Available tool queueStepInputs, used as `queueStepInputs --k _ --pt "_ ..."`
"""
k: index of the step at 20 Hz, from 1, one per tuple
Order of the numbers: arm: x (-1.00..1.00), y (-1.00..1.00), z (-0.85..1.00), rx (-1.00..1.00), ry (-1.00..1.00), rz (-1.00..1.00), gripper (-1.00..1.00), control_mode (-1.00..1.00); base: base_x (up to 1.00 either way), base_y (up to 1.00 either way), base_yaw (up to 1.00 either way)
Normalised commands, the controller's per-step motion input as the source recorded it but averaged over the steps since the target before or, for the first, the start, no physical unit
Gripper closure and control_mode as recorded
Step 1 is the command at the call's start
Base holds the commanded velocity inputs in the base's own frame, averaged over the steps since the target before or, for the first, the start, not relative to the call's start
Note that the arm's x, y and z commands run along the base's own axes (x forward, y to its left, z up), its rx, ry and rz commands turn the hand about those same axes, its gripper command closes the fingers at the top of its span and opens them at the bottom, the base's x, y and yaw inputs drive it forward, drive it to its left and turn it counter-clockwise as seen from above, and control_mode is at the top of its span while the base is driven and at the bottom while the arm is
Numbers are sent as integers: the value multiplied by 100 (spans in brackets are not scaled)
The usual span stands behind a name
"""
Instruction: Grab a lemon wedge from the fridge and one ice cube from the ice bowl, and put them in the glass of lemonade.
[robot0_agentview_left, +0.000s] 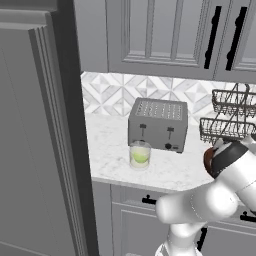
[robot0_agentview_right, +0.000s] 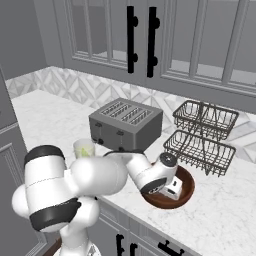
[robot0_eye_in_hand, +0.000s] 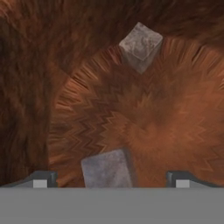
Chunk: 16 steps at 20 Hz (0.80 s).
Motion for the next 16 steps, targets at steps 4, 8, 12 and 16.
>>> queueStepInputs --k 4,8,12,16 --pt "5 -2 -26 -1 18 -20 -100 -100 0 0 0" --pt "0 -11 -13 0 15 -11 -100 -100 0 0 0" --pt "0 0 0 0 0 0 -100 -100 0 0 0" --pt "0 0 0 0 0 0 -100 -100 0 0 0"
